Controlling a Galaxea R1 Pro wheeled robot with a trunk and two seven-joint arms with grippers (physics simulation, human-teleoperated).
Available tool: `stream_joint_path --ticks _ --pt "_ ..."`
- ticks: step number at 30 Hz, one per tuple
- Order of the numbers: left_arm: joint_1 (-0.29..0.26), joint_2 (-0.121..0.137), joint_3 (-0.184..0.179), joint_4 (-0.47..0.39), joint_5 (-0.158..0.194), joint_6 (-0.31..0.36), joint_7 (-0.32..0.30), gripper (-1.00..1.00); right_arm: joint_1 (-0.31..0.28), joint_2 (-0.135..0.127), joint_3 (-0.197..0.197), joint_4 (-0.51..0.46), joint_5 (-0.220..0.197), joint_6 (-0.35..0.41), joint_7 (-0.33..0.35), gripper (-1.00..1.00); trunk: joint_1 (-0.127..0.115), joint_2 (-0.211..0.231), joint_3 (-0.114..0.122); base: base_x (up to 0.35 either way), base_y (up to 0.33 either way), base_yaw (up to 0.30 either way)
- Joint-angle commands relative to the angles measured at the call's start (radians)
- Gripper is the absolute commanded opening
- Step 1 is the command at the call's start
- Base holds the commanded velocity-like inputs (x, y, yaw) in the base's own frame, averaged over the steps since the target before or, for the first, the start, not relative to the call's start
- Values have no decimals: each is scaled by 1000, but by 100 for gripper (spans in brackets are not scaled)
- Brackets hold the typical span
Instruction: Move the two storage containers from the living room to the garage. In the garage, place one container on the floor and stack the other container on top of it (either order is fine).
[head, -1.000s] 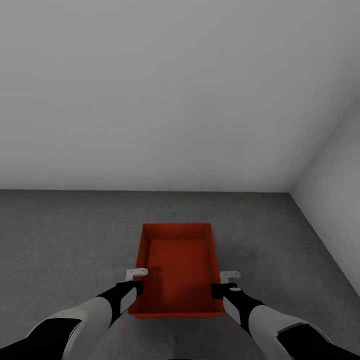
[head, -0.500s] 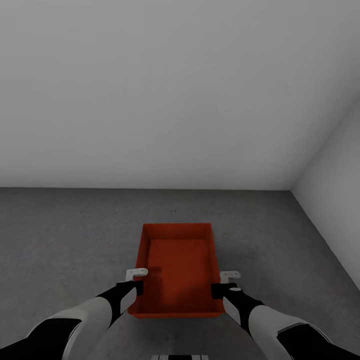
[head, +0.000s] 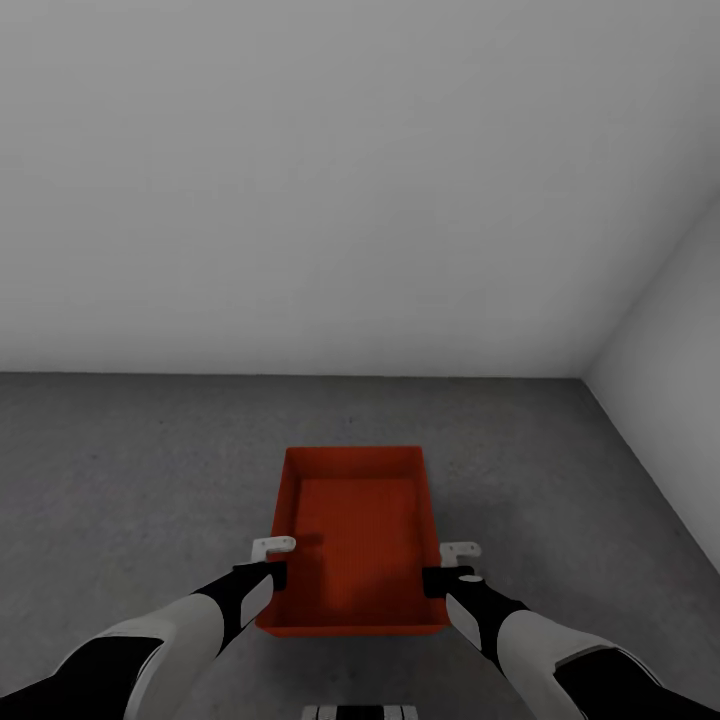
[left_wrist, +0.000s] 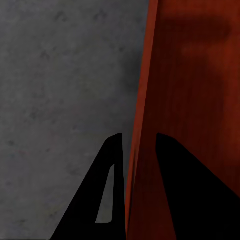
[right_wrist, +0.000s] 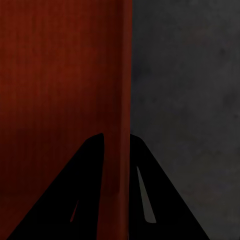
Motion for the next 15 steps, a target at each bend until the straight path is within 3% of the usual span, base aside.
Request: stream_joint_path --ticks 1,15 --pt "-1 5 24 -6 -7 -8 15 -100 0 0 -3 2 -15 1 -5 -100 4 -8 -4 0 0 0" --pt "-1 6 24 -6 -7 -8 15 -100 0 0 -3 2 -15 1 -5 -100 57 -106 -48 0 0 0"
